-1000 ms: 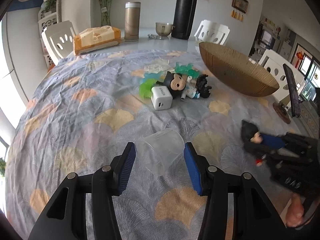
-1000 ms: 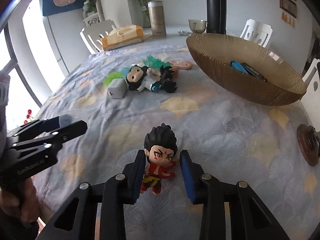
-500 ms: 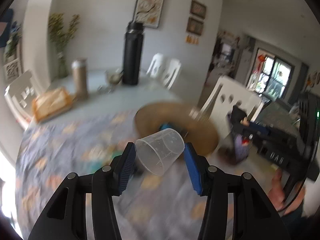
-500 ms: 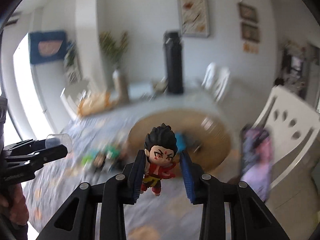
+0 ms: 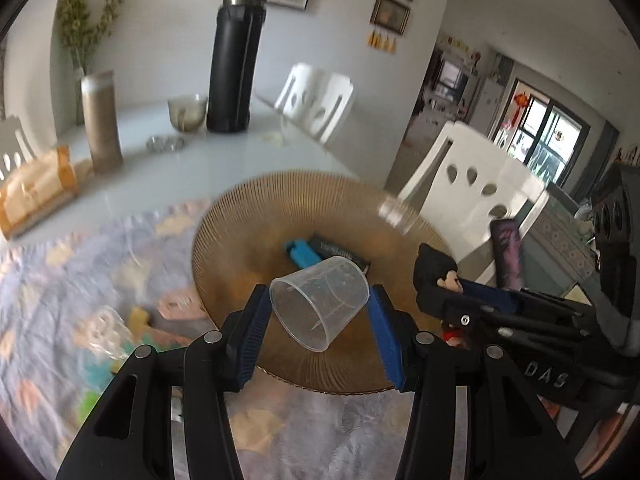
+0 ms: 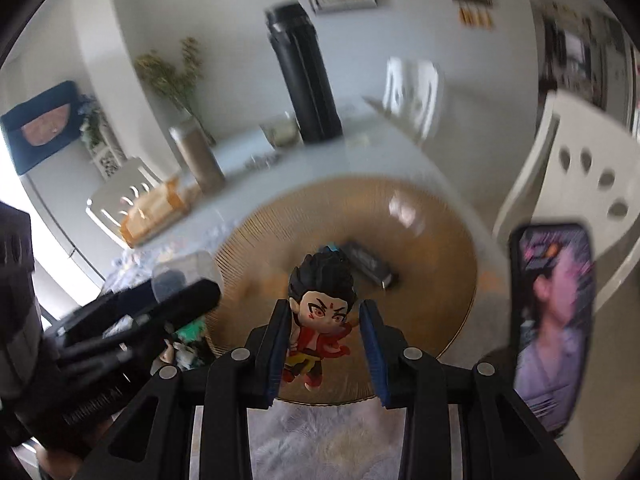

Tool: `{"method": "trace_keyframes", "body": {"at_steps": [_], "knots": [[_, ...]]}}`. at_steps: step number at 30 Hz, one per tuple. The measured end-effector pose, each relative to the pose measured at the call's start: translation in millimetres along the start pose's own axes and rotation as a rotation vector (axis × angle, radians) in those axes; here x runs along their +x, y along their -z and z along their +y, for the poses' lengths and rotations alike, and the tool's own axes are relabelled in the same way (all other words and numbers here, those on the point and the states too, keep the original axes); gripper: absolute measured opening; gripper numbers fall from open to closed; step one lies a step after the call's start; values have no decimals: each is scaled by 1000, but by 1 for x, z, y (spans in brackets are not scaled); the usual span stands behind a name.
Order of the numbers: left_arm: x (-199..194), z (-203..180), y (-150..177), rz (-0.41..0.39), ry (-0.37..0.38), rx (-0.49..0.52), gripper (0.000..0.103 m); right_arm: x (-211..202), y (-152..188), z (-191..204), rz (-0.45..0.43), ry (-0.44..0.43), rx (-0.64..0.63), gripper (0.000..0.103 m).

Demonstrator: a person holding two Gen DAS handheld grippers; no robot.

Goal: Organize rigid objects
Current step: 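Carry the cup and red figurine into the amber bowl and release both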

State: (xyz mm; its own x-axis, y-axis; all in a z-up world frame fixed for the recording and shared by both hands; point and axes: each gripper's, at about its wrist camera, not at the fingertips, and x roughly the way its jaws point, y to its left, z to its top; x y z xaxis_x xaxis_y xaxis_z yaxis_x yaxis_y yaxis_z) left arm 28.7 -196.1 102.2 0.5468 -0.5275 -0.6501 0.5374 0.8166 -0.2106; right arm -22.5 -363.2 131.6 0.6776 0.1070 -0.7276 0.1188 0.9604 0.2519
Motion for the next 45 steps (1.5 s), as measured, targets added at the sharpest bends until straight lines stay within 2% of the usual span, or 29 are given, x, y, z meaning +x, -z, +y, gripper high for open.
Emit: {"method": "trace_keyframes", "body": {"at_steps": [12, 13, 14, 16, 19, 22, 24, 27, 30, 34, 38, 40, 42, 44, 45], "knots": [[7, -6, 4, 18, -7, 26, 47, 7, 5, -13, 28, 55, 14, 34], [6, -7, 4, 12, -3, 31, 50, 7, 6, -12, 34, 65, 14, 34], [6, -8, 4, 11, -4, 38, 66, 7, 6, -11, 39, 75, 16, 35], [-4, -7, 3, -12, -55, 39, 79, 2, 5, -11, 31, 97, 21, 42], [-33, 6, 2, -55, -31, 1, 79, -21, 4, -8, -32, 98, 13, 53], [-74, 24, 7, -118, -11, -60, 79, -47, 3, 3, -92, 64, -13, 54], [-108, 38, 20, -173, -52, -86, 79, -65, 8, 17, -131, 25, -59, 54], [-140, 59, 42, -219, -132, -124, 82, -77, 24, 45, -145, -61, -136, 63], [-153, 91, 78, -234, -240, -210, 86, -64, 53, 76, -95, -156, -203, 64], [-132, 128, 121, -159, -332, -268, 86, -18, 93, 109, -4, -195, -268, 64], [-121, 158, 146, -134, -342, -337, 86, 26, 120, 124, 10, -182, -334, 64], [-122, 165, 147, -145, -295, -376, 86, 36, 130, 132, 12, -104, -385, 64], [-125, 167, 150, -166, -280, -378, 86, 32, 131, 136, -13, -121, -406, 64], [-122, 166, 151, -152, -271, -373, 86, 29, 133, 136, -37, -126, -418, 76], [-123, 165, 151, -154, -267, -367, 86, 30, 134, 136, -39, -115, -417, 86]]}}
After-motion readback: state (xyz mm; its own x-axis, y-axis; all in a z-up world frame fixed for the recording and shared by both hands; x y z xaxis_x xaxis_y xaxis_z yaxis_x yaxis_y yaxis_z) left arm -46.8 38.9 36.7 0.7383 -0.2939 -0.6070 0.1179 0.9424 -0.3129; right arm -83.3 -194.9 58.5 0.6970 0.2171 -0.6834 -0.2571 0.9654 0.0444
